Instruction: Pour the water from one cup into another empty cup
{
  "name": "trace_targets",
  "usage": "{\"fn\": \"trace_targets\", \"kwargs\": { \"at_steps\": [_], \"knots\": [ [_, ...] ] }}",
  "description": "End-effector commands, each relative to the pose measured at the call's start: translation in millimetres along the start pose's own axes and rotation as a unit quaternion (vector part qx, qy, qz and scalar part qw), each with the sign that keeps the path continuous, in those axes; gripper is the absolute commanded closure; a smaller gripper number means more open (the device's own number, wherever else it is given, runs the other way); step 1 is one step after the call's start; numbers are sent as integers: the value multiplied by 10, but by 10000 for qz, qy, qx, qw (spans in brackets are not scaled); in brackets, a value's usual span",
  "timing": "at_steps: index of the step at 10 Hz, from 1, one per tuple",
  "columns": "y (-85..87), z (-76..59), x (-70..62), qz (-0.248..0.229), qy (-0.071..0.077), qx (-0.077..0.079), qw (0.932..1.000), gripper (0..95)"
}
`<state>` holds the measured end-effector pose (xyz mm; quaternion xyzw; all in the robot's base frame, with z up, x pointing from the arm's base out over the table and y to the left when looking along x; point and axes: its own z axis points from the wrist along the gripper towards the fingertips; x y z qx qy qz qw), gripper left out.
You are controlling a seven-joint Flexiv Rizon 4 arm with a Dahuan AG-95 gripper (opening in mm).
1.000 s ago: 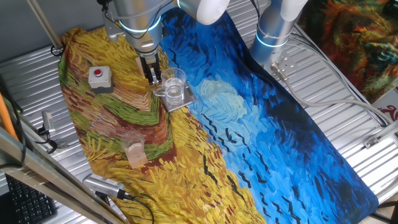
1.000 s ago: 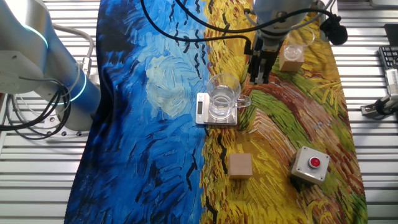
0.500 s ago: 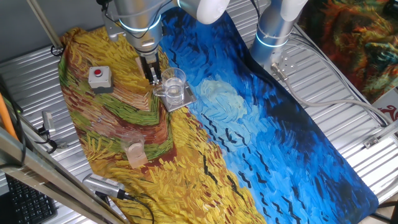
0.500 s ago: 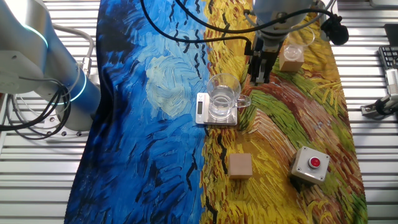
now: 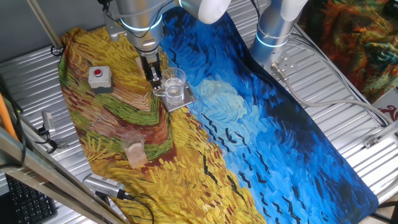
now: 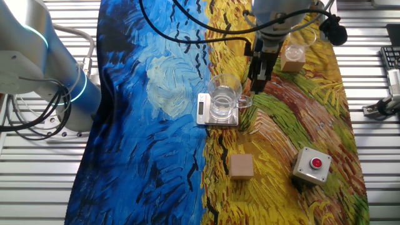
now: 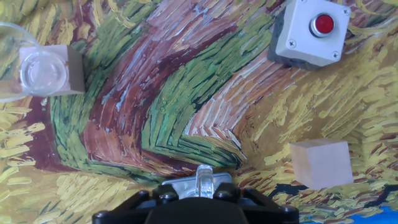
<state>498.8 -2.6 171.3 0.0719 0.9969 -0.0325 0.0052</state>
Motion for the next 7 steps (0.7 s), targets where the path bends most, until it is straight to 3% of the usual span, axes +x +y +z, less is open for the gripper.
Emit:
{"fn": "trace_targets", "kwargs": {
  "at_steps": [1, 2, 7],
  "knots": [
    [-4, 53, -25, -7, 4, 2, 10000, 380],
    [-7, 67, -31, 0, 39, -2, 10000, 570],
    [-22, 140, -55, 45, 29, -31, 10000, 570]
  ]
}}
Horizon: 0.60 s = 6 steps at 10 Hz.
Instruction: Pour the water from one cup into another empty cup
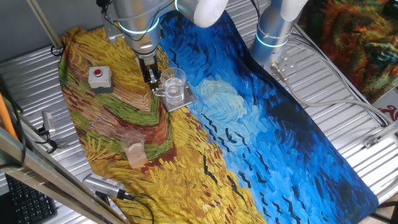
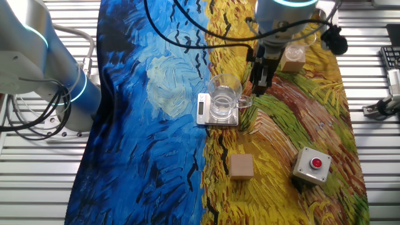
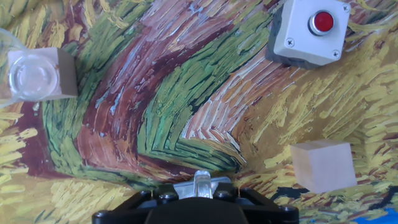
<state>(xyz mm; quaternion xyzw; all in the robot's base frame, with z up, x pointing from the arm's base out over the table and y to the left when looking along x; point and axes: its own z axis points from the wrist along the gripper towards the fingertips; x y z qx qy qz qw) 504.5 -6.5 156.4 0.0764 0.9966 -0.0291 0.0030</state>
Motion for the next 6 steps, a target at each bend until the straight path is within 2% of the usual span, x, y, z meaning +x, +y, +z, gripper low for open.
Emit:
{"fn": "trace_targets", "kwargs": {
  "at_steps": [1, 6],
  "knots": [
    [-1, -8, 3, 2, 12, -2, 10000, 570],
    [-23, 124, -35, 25, 37, -37, 10000, 570]
  ]
}}
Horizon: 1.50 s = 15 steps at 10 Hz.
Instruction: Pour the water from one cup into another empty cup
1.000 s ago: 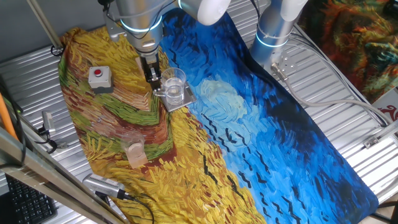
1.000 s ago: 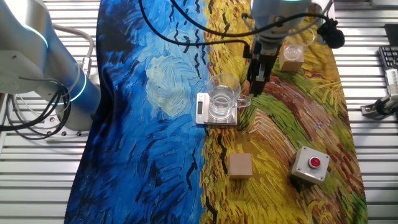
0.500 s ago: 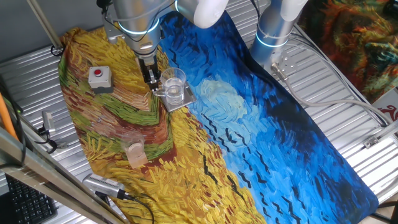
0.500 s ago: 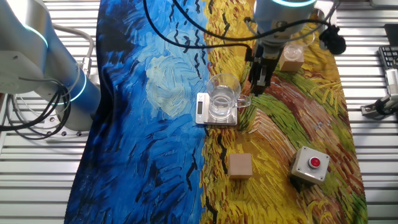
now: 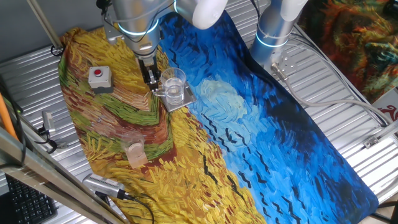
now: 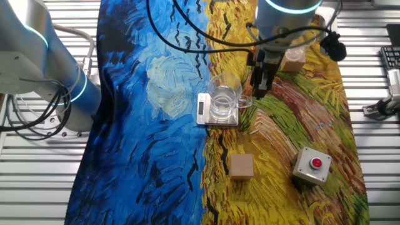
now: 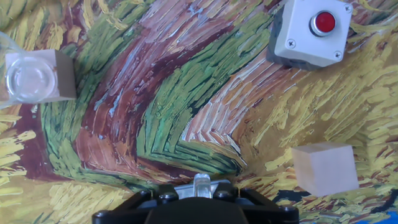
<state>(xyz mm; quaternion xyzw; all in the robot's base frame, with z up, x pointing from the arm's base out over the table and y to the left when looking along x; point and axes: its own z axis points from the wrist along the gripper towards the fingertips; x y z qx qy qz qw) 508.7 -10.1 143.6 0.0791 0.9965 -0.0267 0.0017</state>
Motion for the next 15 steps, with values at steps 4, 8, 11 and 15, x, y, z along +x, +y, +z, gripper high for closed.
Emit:
{"fn": "trace_targets", "kwargs": {
  "at_steps": [4, 8, 11, 15],
  "knots": [
    [-15, 96, -12, 37, 82, -60, 9999, 570],
    [-28, 169, -17, 143, 142, -195, 9996, 570],
    [-50, 209, 37, 167, 162, -255, 9994, 570],
    [-62, 240, 66, 206, 180, -309, 9991, 570]
  ]
}}
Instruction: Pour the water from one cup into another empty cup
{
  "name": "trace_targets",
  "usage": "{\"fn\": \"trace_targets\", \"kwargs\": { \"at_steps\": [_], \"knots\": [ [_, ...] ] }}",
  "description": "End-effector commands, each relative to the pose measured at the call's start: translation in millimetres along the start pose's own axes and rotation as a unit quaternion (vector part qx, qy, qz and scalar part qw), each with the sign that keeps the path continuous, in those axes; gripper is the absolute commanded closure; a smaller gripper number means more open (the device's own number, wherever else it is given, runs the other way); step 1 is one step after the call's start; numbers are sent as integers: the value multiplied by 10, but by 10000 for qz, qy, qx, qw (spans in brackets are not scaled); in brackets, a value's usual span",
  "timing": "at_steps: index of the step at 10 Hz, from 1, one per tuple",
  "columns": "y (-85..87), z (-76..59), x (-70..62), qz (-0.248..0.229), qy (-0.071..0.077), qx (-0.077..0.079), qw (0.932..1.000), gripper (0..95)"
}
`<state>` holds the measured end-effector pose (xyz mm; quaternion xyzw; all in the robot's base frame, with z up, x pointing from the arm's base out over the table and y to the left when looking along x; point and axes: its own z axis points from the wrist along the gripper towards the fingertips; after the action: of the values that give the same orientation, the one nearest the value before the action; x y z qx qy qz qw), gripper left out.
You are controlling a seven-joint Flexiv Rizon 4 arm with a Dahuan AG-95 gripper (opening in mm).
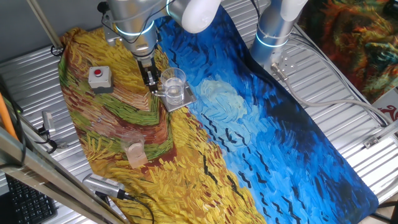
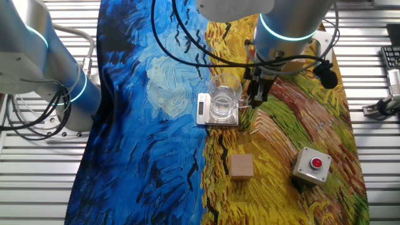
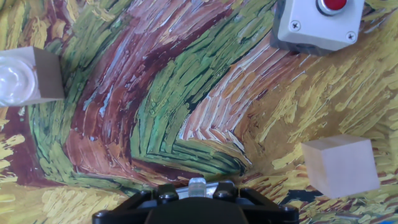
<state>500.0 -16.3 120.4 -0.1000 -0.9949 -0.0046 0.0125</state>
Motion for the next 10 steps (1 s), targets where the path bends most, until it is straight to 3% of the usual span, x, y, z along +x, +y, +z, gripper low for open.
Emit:
{"fn": "trace_targets", "kwargs": {
  "at_steps": [1, 5, 8, 10],
  "knots": [
    [-4, 15, -2, 8, 8, -16, 10000, 570],
    [-26, 52, 49, 19, 7, -44, 10000, 570],
    [-34, 94, 59, 72, 88, -165, 9998, 570],
    [-35, 99, 62, 101, 166, -166, 9997, 570]
  ]
}}
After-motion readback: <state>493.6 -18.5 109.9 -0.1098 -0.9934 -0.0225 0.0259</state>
